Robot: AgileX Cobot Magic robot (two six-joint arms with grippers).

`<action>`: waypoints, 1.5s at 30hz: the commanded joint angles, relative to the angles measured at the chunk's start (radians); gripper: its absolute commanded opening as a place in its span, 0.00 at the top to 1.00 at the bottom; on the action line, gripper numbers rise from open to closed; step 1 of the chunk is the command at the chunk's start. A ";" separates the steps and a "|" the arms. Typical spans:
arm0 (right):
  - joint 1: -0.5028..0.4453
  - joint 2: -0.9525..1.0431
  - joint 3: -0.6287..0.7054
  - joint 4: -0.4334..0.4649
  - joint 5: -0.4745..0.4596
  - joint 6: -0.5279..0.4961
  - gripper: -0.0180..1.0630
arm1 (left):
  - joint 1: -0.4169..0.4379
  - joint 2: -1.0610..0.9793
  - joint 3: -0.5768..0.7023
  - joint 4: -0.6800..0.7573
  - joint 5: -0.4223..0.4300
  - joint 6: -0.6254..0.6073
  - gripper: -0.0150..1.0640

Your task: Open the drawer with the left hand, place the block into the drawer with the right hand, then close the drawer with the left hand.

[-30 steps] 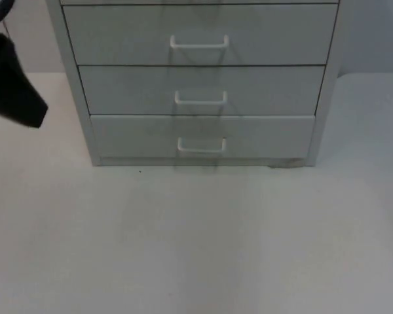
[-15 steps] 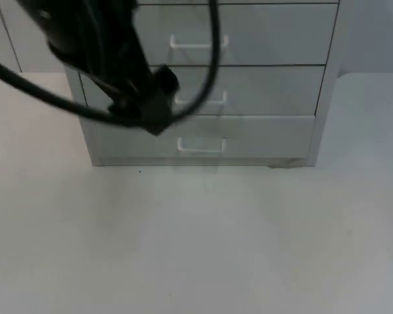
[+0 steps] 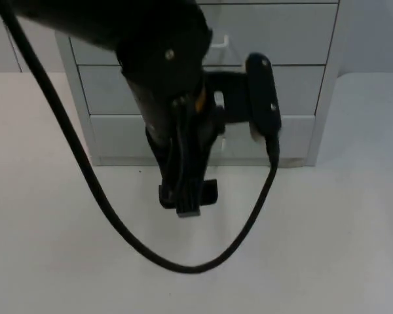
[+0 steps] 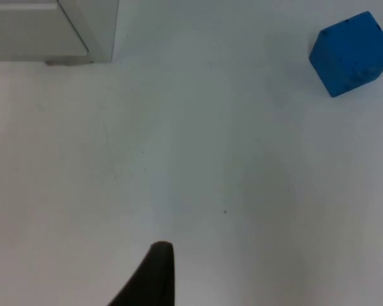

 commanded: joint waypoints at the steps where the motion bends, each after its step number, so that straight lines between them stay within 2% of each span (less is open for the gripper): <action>1: -0.005 -0.001 -0.004 -0.004 0.000 0.001 0.01 | -0.007 0.029 -0.006 0.049 -0.027 0.004 0.23; 4: -0.005 -0.001 -0.004 -0.006 -0.002 0.001 0.01 | -0.007 0.075 -0.006 0.093 -0.064 0.004 0.29; 11: -0.005 -0.001 -0.004 -0.009 -0.002 0.001 0.01 | -0.007 0.140 -0.006 0.205 -0.188 0.004 0.29; 16: -0.005 -0.001 0.018 -0.012 -0.018 0.001 0.01 | -0.007 0.168 -0.006 0.228 -0.219 0.002 0.29; 20: -0.003 -0.001 0.028 -0.012 -0.028 0.001 0.01 | -0.007 0.184 -0.006 0.333 -0.228 -0.072 0.29; 23: -0.003 -0.001 0.028 -0.012 -0.030 0.001 0.01 | 0.006 0.195 -0.006 0.465 -0.226 -0.221 0.29; 24: -0.003 -0.001 0.028 -0.012 -0.030 0.001 0.01 | 0.006 0.195 -0.006 0.465 -0.226 -0.221 0.29; 26: -0.003 -0.001 0.028 -0.012 -0.030 0.001 0.01 | 0.020 0.199 -0.006 0.544 -0.219 -0.332 0.29; 28: -0.003 -0.001 0.028 -0.012 -0.030 0.001 0.01 | 0.033 0.199 -0.006 0.570 -0.237 -0.380 0.29; 35: -0.003 -0.001 0.028 -0.021 -0.041 0.001 0.01 | 0.063 0.201 -0.006 0.594 -0.312 -0.380 0.29; 45: -0.003 -0.001 0.028 -0.031 -0.051 0.001 0.01 | 0.097 0.253 -0.006 0.649 -0.340 -0.380 0.29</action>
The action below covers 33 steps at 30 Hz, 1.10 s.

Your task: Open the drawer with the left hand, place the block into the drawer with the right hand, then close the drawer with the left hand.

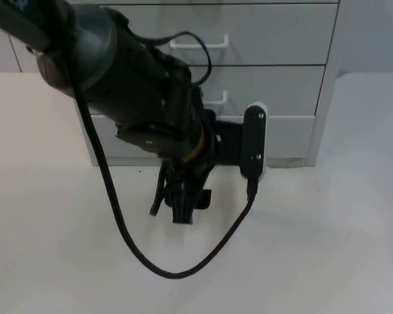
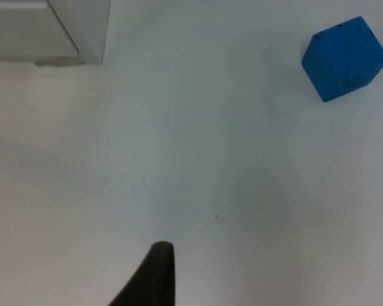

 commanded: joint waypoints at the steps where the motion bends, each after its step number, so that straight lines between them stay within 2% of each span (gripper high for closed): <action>1: -0.003 -0.002 0.004 -0.008 -0.016 -0.001 0.01 | 0.009 0.025 -0.004 0.039 -0.030 -0.009 0.29; 6: -0.003 -0.002 0.004 -0.008 -0.016 -0.001 0.01 | 0.032 0.035 -0.007 0.048 -0.102 -0.040 0.29; 11: -0.003 -0.002 0.004 -0.008 -0.022 -0.001 0.01 | 0.068 0.035 -0.007 0.044 -0.134 -0.043 0.29; 17: -0.003 -0.002 0.004 -0.008 -0.029 -0.001 0.01 | 0.097 0.050 -0.007 0.054 -0.135 -0.043 0.29; 20: -0.003 -0.002 0.004 -0.008 -0.034 -0.001 0.01 | 0.097 0.056 -0.007 0.037 -0.074 -0.062 0.30; 22: -0.003 -0.002 0.004 -0.008 -0.034 -0.001 0.01 | 0.095 0.059 -0.007 0.029 -0.014 -0.091 0.37; 23: -0.003 -0.002 0.004 -0.008 -0.034 -0.001 0.01 | 0.095 0.059 -0.007 0.029 -0.014 -0.091 0.37; 26: -0.003 -0.002 0.004 -0.008 -0.038 -0.001 0.01 | 0.095 0.059 -0.007 0.006 0.045 -0.114 0.53; 31: -0.003 -0.002 0.004 -0.008 -0.039 -0.001 0.01 | 0.091 0.061 -0.007 -0.037 0.038 -0.114 0.71; 33: -0.003 -0.002 0.004 -0.002 -0.038 -0.001 0.01 | 0.091 0.061 -0.007 -0.037 0.032 -0.114 0.73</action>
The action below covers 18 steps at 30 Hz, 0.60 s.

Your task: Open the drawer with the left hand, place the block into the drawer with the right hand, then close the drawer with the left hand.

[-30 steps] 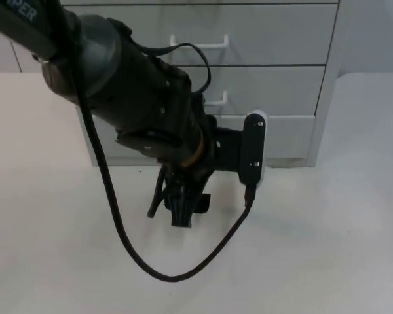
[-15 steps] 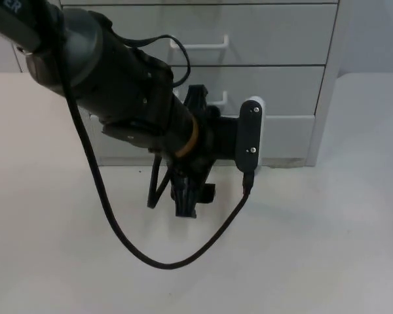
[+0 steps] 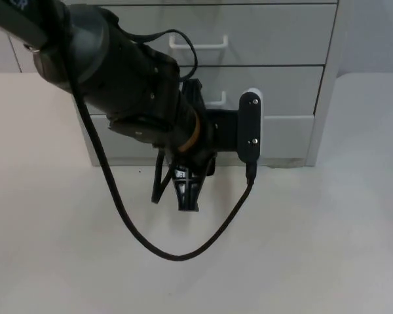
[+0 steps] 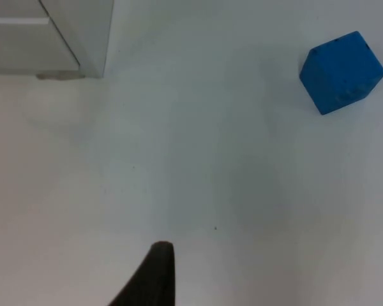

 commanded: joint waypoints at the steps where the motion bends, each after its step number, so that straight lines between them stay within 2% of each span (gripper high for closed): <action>1: -0.003 -0.002 0.004 0.000 -0.017 -0.001 0.01 | 0.030 0.032 0.021 -0.090 0.130 -0.056 0.73; 5: -0.003 -0.002 0.004 0.000 -0.017 -0.001 0.01 | 0.030 0.032 0.021 -0.095 0.144 -0.056 0.77; 8: -0.003 -0.002 0.004 0.000 -0.021 -0.001 0.01 | 0.024 0.032 0.021 -0.095 0.150 -0.052 0.99; 12: -0.003 -0.002 0.004 0.000 -0.021 -0.001 0.01 | 0.004 0.032 0.021 -0.095 0.180 -0.052 0.99; 14: -0.003 -0.002 0.004 0.000 -0.021 -0.001 0.01 | -0.029 0.032 0.021 -0.095 0.244 -0.052 0.99; 15: -0.003 -0.002 0.004 0.000 -0.021 -0.001 0.01 | -0.029 0.032 0.021 -0.095 0.244 -0.052 0.99; 16: -0.003 -0.002 0.004 0.000 -0.021 -0.001 0.01 | -0.061 0.032 0.021 -0.109 0.305 -0.048 0.99; 18: -0.003 -0.002 0.004 0.000 -0.019 -0.001 0.01 | -0.101 0.030 0.021 -0.172 0.372 -0.012 0.99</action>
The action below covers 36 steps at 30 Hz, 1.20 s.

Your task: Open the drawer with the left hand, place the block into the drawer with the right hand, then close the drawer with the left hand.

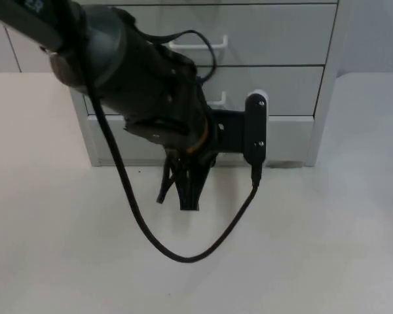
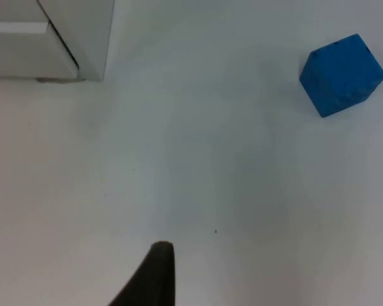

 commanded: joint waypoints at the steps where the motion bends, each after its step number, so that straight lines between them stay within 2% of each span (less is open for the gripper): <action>1: -0.003 -0.002 0.004 0.000 -0.014 -0.001 0.01 | -0.053 0.026 0.046 -0.202 0.240 0.039 0.99; 2: -0.003 -0.002 0.004 0.000 -0.014 -0.001 0.01 | -0.053 0.026 0.046 -0.202 0.240 0.039 0.99; 5: -0.003 -0.002 0.004 0.000 -0.009 -0.001 0.01 | -0.103 0.008 0.077 -0.430 0.277 0.198 0.99; 7: -0.003 -0.002 0.004 0.000 -0.006 -0.001 0.01 | -0.128 -0.015 0.103 -0.518 0.276 0.235 0.99; 12: -0.003 -0.002 0.004 0.000 -0.005 -0.001 0.01 | -0.161 -0.061 0.154 -0.538 0.276 0.235 0.99; 15: -0.003 -0.002 0.004 0.000 -0.005 -0.001 0.01 | -0.190 -0.120 0.200 -0.603 0.294 0.233 0.99; 25: -0.003 -0.002 0.004 -0.002 -0.005 -0.001 0.01 | -0.195 -0.169 0.275 -0.727 0.294 0.233 0.99; 31: -0.003 -0.002 0.004 -0.002 -0.005 -0.001 0.01 | -0.195 -0.169 0.291 -0.795 0.225 0.254 0.99; 36: -0.003 -0.002 0.004 -0.002 -0.005 -0.001 0.01 | -0.195 -0.169 0.291 -0.804 0.217 0.265 0.99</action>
